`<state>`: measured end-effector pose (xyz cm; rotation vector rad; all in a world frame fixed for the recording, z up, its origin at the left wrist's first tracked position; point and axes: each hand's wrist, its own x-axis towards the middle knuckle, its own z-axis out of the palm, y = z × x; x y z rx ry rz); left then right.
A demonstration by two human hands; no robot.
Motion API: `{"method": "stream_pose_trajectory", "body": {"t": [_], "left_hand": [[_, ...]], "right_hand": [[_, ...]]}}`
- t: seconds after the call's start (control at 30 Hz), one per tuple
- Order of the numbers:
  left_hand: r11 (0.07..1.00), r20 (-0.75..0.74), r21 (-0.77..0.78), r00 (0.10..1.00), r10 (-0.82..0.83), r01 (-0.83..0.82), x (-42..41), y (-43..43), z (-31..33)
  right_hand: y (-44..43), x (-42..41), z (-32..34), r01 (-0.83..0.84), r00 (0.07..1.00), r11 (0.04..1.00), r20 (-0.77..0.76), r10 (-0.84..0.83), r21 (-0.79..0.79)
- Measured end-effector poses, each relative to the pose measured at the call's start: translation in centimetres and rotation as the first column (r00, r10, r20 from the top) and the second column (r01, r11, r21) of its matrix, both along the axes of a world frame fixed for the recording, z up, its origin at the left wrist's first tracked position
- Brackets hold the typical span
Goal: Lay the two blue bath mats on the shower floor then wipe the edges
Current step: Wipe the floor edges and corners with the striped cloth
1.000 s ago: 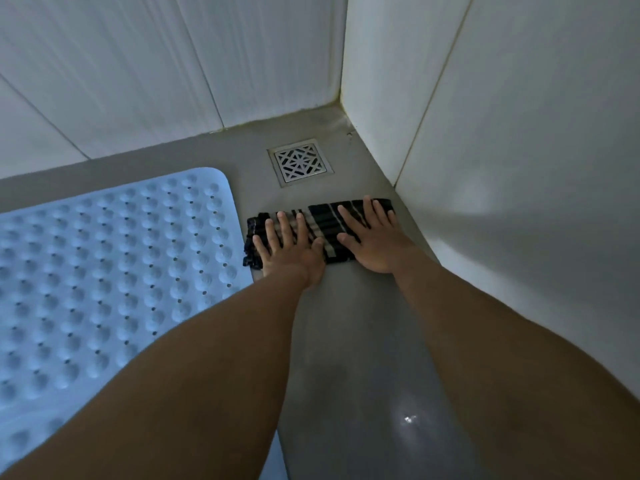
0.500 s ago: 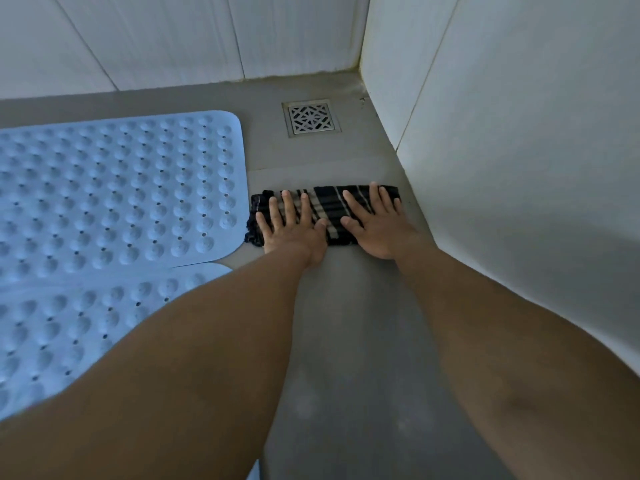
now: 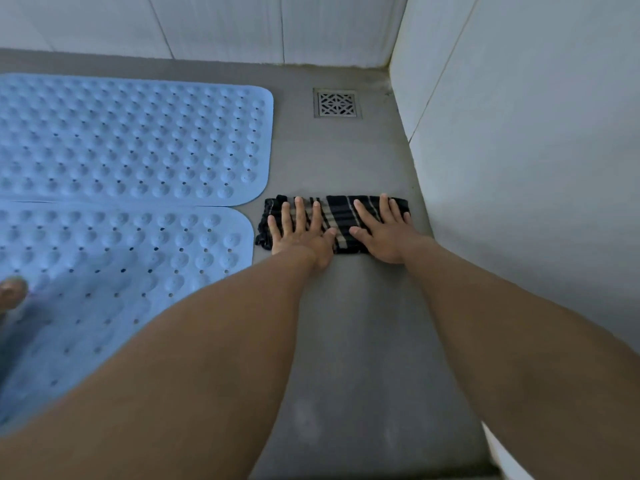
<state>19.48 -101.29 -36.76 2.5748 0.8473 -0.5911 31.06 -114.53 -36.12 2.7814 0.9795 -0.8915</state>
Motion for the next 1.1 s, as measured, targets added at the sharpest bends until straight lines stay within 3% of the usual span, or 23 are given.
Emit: {"method": "stream_pose_trajectory", "body": {"t": [0.3,1.1], "left_hand": [[0.999,-0.071,-0.037,0.997,-0.02,0.017,-1.6,-1.0,0.6],[0.998,0.016,-0.022,0.998,-0.058,0.059,-2.2,-0.9,-0.3]], "right_hand": [[-1.2,-2.3,-0.1,0.047,0.998,0.999,-0.052,-0.046,0.007],[-1.4,-4.2,-1.7,0.109,0.986,0.991,0.119,-0.118,0.08]]}}
